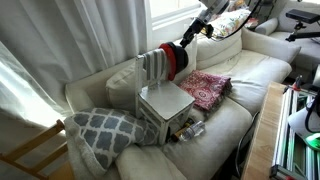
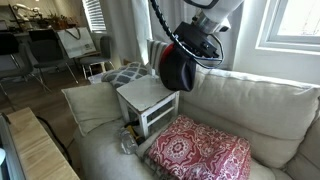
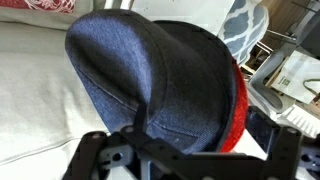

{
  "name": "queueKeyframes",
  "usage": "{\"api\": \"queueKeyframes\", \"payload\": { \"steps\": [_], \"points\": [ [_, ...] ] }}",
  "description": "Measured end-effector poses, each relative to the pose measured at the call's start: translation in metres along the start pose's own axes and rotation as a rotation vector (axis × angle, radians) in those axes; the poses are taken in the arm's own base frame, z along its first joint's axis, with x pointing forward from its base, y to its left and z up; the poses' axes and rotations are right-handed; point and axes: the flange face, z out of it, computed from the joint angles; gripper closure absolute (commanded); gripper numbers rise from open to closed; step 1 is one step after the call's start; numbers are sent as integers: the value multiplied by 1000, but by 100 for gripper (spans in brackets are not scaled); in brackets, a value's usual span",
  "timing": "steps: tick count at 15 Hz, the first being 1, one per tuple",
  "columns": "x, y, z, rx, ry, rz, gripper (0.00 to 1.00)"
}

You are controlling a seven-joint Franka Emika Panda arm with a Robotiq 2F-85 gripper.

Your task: Pick up both the black and red hat and hang them on the right corner of the backrest of the chair, pick up the black hat and put it on the seat of the chair

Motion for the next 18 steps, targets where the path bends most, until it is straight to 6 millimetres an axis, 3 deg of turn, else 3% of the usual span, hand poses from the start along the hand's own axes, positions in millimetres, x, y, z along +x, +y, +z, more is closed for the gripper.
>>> {"api": "queueKeyframes", "payload": {
  "steps": [6,13,18],
  "points": [
    [14,-32,-23,-50,36,-18,0],
    [19,-51,3,-3,31,-10,0],
    [18,-47,11,20,60,21,20]
  ]
}}
